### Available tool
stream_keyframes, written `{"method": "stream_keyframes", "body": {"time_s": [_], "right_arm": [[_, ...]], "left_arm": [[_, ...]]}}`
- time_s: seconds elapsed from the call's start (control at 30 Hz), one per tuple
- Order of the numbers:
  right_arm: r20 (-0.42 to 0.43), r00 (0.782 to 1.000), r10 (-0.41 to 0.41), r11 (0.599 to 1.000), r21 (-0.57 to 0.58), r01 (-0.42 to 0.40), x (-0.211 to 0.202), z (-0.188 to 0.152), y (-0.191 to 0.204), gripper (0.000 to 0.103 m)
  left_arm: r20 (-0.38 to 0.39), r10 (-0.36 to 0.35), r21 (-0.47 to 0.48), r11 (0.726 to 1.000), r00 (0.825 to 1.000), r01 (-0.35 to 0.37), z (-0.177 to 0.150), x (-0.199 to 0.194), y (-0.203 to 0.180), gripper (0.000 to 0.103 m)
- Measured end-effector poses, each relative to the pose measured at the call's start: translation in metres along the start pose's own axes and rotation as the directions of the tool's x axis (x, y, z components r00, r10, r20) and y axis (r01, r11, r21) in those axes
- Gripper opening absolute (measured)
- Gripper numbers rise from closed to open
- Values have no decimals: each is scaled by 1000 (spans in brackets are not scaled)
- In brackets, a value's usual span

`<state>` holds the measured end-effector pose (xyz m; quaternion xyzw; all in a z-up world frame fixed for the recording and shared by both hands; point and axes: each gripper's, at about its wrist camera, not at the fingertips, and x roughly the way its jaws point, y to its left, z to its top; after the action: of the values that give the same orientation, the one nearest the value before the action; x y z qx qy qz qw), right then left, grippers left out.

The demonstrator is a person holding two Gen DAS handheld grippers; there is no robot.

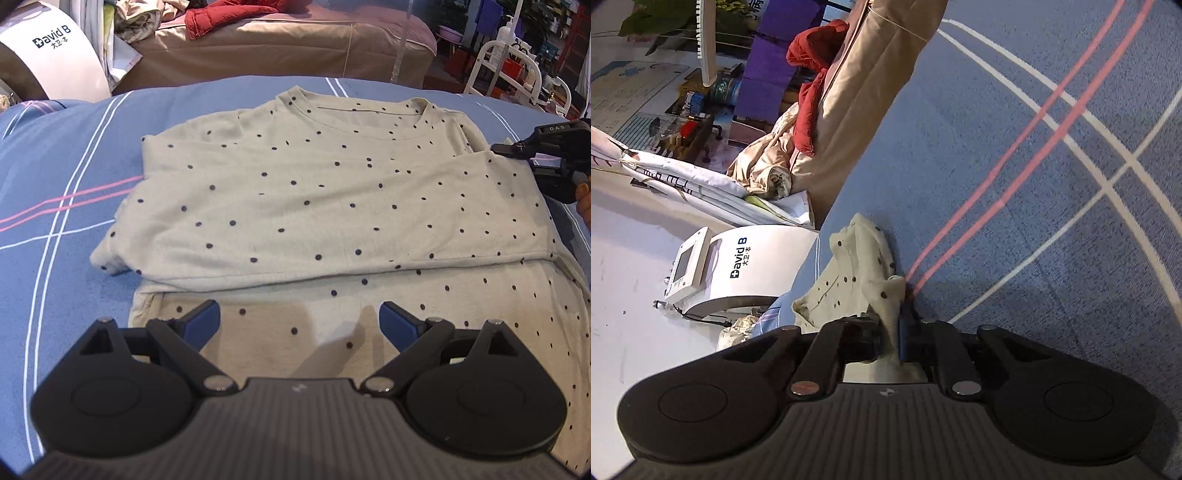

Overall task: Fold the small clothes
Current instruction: 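Grasp the dress edge with the right gripper and fold it over, then grasp the dress hem with the left gripper while the right gripper grasps the hem beside it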

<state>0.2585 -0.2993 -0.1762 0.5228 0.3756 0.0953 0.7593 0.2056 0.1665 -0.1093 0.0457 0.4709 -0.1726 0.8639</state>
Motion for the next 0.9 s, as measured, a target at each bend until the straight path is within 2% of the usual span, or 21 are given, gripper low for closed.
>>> {"method": "stream_keyframes", "body": {"time_s": [0.07, 0.13, 0.2, 0.27, 0.33, 0.37, 0.4, 0.43, 0.47, 0.5, 0.53, 0.57, 0.6, 0.67, 0.73, 0.77, 0.83, 0.9], "right_arm": [[66, 997, -39, 999, -21, 41, -20, 8, 9, 6], [142, 986, -88, 989, -103, 103, -38, 19, 25, 6], [198, 963, -181, 947, -228, 225, -46, 27, 43, 6], [185, 946, -264, 890, -330, 313, -39, 28, 53, 6], [166, 942, -292, 862, -380, 334, -30, 26, 57, 21], [168, 940, -297, 857, -387, 340, -29, 26, 59, 39], [189, 938, -292, 856, -385, 344, -31, 24, 60, 63], [236, 930, -282, 855, -377, 356, -40, 22, 57, 72], [290, 912, -290, 845, -370, 386, -47, 18, 57, 75], [340, 889, -307, 824, -372, 427, -52, 13, 61, 73], [394, 865, -310, 786, -405, 467, -56, 4, 65, 71], [416, 861, -293, 754, -453, 476, -58, -6, 71, 64], [414, 871, -264, 718, -518, 464, -57, -17, 77, 58], [344, 918, -198, 660, -646, 384, -55, -37, 85, 56], [224, 960, -167, 609, -743, 279, -48, -58, 90, 54], [176, 970, -168, 590, -770, 242, -45, -67, 89, 48], [115, 971, -212, 532, -820, 213, -36, -87, 87, 47], [145, 948, -282, 433, -863, 261, -28, -103, 81, 42]], "left_arm": [[-1, 0, -15, 1000, 1000, 0, -1, 1, 3, 95], [-5, 12, -21, 1000, 1000, -12, -1, 2, 6, 95], [-2, 22, -24, 999, 1000, -22, 0, 3, 8, 96], [-2, 20, -36, 999, 1000, -20, 1, 3, 9, 97], [-2, 21, -39, 999, 1000, -21, 1, 4, 11, 98], [-3, 28, -35, 999, 1000, -28, 0, 3, 11, 98], [-2, 40, -31, 999, 999, -40, -1, 2, 11, 98], [1, 57, -25, 998, 998, -57, -3, 0, 12, 99], [4, 70, -21, 997, 998, -70, -4, -1, 14, 99], [11, 86, -21, 996, 996, -86, -6, -4, 17, 99], [19, 99, -26, 995, 995, -98, -6, -6, 21, 99], [33, 115, -35, 993, 993, -114, -5, -8, 27, 99], [50, 132, -46, 991, 990, -129, -3, -11, 32, 99], [90, 185, -65, 982, 979, -180, 2, -17, 43, 99], [102, 244, -65, 969, 964, -239, 7, -17, 50, 99], [89, 262, -43, 965, 961, -259, 9, -14, 51, 99], [80, 319, 15, 947, 944, -321, 9, -5, 50, 98], [68, 396, 64, 914, 916, -400, 5, 7, 49, 99]]}}
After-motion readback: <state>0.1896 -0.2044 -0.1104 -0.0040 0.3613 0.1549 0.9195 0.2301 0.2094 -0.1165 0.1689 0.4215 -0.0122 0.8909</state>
